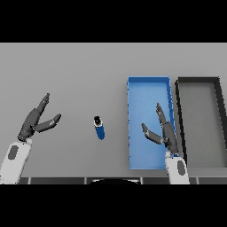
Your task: Pick up the blue pipe and place it into the blue bin.
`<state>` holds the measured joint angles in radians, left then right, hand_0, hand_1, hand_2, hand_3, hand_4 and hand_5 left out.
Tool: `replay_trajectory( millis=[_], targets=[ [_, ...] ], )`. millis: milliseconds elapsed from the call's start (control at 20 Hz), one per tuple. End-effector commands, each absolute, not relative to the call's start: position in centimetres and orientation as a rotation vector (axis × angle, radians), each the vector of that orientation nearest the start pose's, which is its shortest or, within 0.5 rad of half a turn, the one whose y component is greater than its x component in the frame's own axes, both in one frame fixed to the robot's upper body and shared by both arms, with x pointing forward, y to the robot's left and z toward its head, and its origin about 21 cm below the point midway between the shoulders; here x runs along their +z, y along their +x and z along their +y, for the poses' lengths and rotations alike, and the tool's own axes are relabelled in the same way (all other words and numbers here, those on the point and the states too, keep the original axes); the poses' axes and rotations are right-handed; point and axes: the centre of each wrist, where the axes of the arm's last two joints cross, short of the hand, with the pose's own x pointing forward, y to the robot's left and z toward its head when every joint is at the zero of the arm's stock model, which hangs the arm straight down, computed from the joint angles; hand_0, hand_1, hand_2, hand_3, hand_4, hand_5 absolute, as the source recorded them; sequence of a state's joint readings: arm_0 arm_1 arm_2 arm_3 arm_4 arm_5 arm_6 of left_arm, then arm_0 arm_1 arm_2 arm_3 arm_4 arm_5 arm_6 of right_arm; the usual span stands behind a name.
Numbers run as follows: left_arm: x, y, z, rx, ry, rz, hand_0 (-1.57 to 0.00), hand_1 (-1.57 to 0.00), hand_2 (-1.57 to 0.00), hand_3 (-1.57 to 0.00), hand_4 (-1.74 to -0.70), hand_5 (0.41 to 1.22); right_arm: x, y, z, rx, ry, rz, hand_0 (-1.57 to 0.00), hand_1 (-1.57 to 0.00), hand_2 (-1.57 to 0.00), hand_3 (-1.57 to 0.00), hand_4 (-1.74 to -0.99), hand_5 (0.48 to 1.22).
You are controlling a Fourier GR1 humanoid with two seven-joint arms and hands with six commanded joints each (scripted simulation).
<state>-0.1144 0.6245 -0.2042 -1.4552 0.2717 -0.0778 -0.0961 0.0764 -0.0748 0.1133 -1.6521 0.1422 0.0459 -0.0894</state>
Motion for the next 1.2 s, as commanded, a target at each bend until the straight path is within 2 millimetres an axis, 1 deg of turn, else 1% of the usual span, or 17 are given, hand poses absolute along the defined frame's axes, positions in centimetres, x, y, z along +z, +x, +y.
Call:
replay_trajectory(
  millis=[0,50,150,250,300,350,400,450,500,550,650,700,800,850,900,1050,1150],
  targets=[
    [4.3,27.4,33.5,-0.502,0.074,-1.527,0.0,0.0,0.0,0.0,-1.08,0.588,0.7,22.7,-22.5,0.293,-0.064,-1.656,0.0,0.0,0.0,0.0,-1.223,0.62],
    [4.4,27.5,33.4,-0.522,0.06,-1.535,0.0,0.0,0.0,0.0,-1.08,0.591,1.0,23.1,-22.2,0.305,-0.08,-1.638,0.0,0.0,0.0,0.0,-1.215,0.618],
    [4.7,27.0,33.6,-0.542,0.037,-1.545,0.0,0.0,0.0,0.0,-1.08,0.6,1.1,22.7,-22.5,0.323,-0.108,-1.637,0.0,0.0,0.0,0.0,-1.196,0.609],
    [4.8,26.8,33.1,-0.563,-0.004,-1.55,0.0,0.0,0.0,0.0,-1.09,0.605,1.3,22.9,-22.5,0.319,-0.129,-1.624,0.0,0.0,0.0,0.0,-1.185,0.597],
    [4.9,26.5,32.8,-0.594,-0.043,-1.555,0.0,0.0,0.0,0.0,-1.09,0.596,1.4,22.9,-22.7,0.325,-0.132,-1.628,0.0,0.0,0.0,0.0,-1.186,0.598],
    [4.8,26.2,32.4,-0.623,-0.08,-1.539,0.0,0.0,0.0,0.0,-1.1,0.583,1.4,22.6,-22.6,0.336,-0.118,-1.643,0.0,0.0,0.0,0.0,-1.187,0.6],
    [4.6,25.7,32.2,-0.663,-0.124,-1.534,0.0,0.0,0.0,0.0,-1.1,0.567,1.2,22.9,-22.3,0.337,-0.109,-1.641,0.0,0.0,0.0,0.0,-1.193,0.605],
    [4.4,25.3,31.7,-0.692,-0.162,-1.516,0.0,0.0,0.0,0.0,-1.1,0.554,1.0,23.0,-22.4,0.338,-0.109,-1.633,0.0,0.0,0.0,0.0,-1.198,0.607],
    [4.8,25.2,30.8,-0.717,-0.194,-1.507,0.0,0.0,0.0,0.0,-1.11,0.534,1.2,23.0,-22.2,0.34,-0.105,-1.649,0.0,0.0,0.0,0.0,-1.201,0.609],
    [4.6,24.8,30.4,-0.727,-0.214,-1.479,0.0,0.0,0.0,0.0,-1.12,0.514,1.1,23.0,-22.7,0.336,-0.105,-1.647,0.0,0.0,0.0,0.0,-1.205,0.611],
    [4.2,24.3,28.7,-0.772,-0.279,-1.471,0.0,0.0,0.0,0.0,-1.16,0.497,1.1,23.0,-22.6,0.349,-0.104,-1.644,0.0,0.0,0.0,0.0,-1.208,0.612],
    [4.0,24.2,27.6,-0.791,-0.292,-1.474,0.0,0.0,0.0,0.0,-1.17,0.49,1.2,22.8,-22.3,0.348,-0.101,-1.655,0.0,0.0,0.0,0.0,-1.211,0.613],
    [3.2,23.8,26.3,-0.815,-0.283,-1.461,0.0,0.0,0.0,0.0,-1.18,0.475,1.2,22.6,-22.3,0.341,-0.097,-1.644,0.0,0.0,0.0,0.0,-1.217,0.615],
    [3.0,24.1,25.9,-0.828,-0.278,-1.467,0.0,0.0,0.0,0.0,-1.18,0.469,1.4,22.4,-21.9,0.337,-0.091,-1.648,0.0,0.0,0.0,0.0,-1.221,0.618],
    [2.6,23.9,25.0,-0.832,-0.297,-1.475,0.0,0.0,0.0,0.0,-1.19,0.466,1.2,22.3,-21.8,0.335,-0.093,-1.649,0.0,0.0,0.0,0.0,-1.223,0.619],
    [1.5,24.2,23.8,-0.826,-0.306,-1.462,0.0,0.0,0.0,0.0,-1.19,0.465,1.4,22.5,-21.7,0.335,-0.102,-1.641,0.0,0.0,0.0,0.0,-1.23,0.622],
    [0.4,24.1,22.6,-0.812,-0.34,-1.446,0.0,0.0,0.0,0.0,-1.21,0.468,1.4,22.3,-22.4,0.332,-0.114,-1.636,0.0,0.0,0.0,0.0,-1.229,0.622]
  ],
)
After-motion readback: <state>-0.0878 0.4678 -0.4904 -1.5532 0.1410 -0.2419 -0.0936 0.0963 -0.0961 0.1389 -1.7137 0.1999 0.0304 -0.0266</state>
